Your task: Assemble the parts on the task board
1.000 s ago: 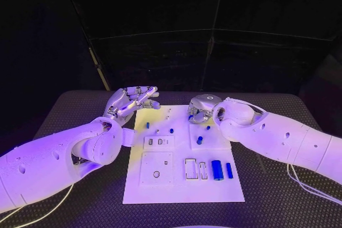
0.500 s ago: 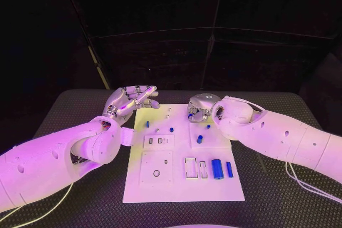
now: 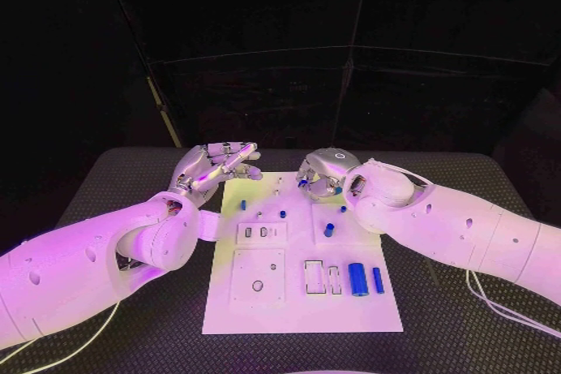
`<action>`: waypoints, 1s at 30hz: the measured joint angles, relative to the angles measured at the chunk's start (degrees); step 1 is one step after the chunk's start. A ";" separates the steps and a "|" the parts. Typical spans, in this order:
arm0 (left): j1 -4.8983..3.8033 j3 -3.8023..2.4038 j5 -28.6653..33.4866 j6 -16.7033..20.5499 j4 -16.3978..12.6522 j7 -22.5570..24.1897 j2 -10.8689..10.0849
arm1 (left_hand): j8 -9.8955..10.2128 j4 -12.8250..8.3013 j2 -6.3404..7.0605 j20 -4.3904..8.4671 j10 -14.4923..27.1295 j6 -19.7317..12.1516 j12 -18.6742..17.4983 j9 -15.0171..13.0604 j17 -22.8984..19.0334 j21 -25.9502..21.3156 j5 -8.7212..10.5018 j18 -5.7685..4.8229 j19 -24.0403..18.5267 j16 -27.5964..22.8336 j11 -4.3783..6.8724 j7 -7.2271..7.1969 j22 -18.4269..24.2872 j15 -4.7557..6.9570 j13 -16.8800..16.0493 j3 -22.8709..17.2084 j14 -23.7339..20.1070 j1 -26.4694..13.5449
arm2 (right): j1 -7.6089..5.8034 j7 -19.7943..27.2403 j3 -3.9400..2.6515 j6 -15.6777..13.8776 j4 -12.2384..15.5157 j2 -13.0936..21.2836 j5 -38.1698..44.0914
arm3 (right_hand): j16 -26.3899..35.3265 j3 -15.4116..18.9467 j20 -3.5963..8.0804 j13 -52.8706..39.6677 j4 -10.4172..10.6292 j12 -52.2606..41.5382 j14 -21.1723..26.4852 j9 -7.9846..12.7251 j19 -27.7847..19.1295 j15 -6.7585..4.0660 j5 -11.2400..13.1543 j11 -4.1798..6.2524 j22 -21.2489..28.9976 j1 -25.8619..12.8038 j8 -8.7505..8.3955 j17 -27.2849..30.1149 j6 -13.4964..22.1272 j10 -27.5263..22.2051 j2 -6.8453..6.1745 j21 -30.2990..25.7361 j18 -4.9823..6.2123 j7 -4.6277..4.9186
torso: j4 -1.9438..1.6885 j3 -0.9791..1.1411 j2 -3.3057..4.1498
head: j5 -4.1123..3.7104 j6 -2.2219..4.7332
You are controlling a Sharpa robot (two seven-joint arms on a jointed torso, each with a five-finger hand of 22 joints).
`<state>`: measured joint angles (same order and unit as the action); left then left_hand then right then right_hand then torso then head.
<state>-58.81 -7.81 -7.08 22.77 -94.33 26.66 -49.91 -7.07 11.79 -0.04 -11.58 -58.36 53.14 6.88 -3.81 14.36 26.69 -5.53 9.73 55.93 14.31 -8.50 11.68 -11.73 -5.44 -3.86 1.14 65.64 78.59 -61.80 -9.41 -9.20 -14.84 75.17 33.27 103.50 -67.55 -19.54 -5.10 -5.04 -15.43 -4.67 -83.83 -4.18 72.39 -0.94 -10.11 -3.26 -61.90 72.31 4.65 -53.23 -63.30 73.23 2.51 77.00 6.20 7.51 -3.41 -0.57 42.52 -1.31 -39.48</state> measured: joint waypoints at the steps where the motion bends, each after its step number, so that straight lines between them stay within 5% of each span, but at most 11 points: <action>1: 0.00 0.00 0.00 -0.01 0.00 0.00 0.00 | 0.00 -0.03 0.00 0.00 0.00 0.00 0.00 0.00 0.00 0.00 0.00 0.00 0.00 0.00 0.00 0.00 0.00 0.00 0.00 0.03 0.00 0.00 | -0.07 0.07 0.00 -0.38 -0.20 -0.24 -0.05 | 0.00 -0.06 0.00 0.00 -0.05 0.00 0.00 0.00 0.00 0.00 0.01 0.00 0.00 0.00 0.00 -0.01 0.00 0.00 0.00 0.00 0.00 0.00 | -0.01 0.00 0.01 | 0.00 0.01; 16: -0.03 -0.04 -0.01 -0.01 -0.54 0.15 -0.12 | -0.01 -0.03 -0.26 0.00 -0.20 0.00 0.00 0.00 0.07 0.00 0.00 0.00 0.00 -0.22 -0.20 0.00 0.01 0.00 -0.01 0.03 0.00 0.26 | -1.61 2.08 -0.01 -4.80 -6.90 -5.77 -1.07 | -0.47 -0.44 0.00 0.04 0.02 0.01 0.00 0.04 0.00 0.00 -0.13 0.00 -0.32 0.00 -0.01 -0.26 0.00 0.00 0.00 0.21 0.01 0.00 | -0.51 -0.14 0.51 | -0.08 -0.50; 30: -0.12 -0.08 -0.01 0.20 -1.43 0.27 -0.55 | -0.03 -0.03 -0.26 0.00 -0.20 0.00 -0.23 -0.01 0.20 0.00 0.00 0.00 0.00 -0.21 -0.20 0.00 0.01 0.00 -0.02 0.03 0.00 0.26 | -2.11 3.20 0.00 -4.11 -8.95 -7.78 -1.34 | -0.83 -0.66 0.00 -0.02 0.25 0.03 0.00 -0.02 0.00 0.00 -0.12 -0.02 -0.67 0.29 -0.05 -0.58 -0.18 -0.02 -0.31 0.42 0.01 0.18 | -1.12 -0.48 1.63 | -0.48 -0.62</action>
<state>-58.93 -7.89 -7.09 22.96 -95.77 26.93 -50.46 -7.10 11.76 -0.30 -11.58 -58.56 53.14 6.65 -3.82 14.56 26.69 -5.53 9.73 55.93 14.09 -8.70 11.68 -11.73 -5.44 -3.88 1.16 65.64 78.85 -63.92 -6.21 -9.20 -18.95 66.21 25.49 102.16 -68.38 -20.21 -5.11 -5.06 -15.18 -4.64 -83.84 -4.19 72.39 -0.93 -10.23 -3.28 -62.57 72.60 4.60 -53.81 -63.48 73.21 2.19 77.42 6.22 7.69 -4.53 -1.04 44.15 -1.79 -40.10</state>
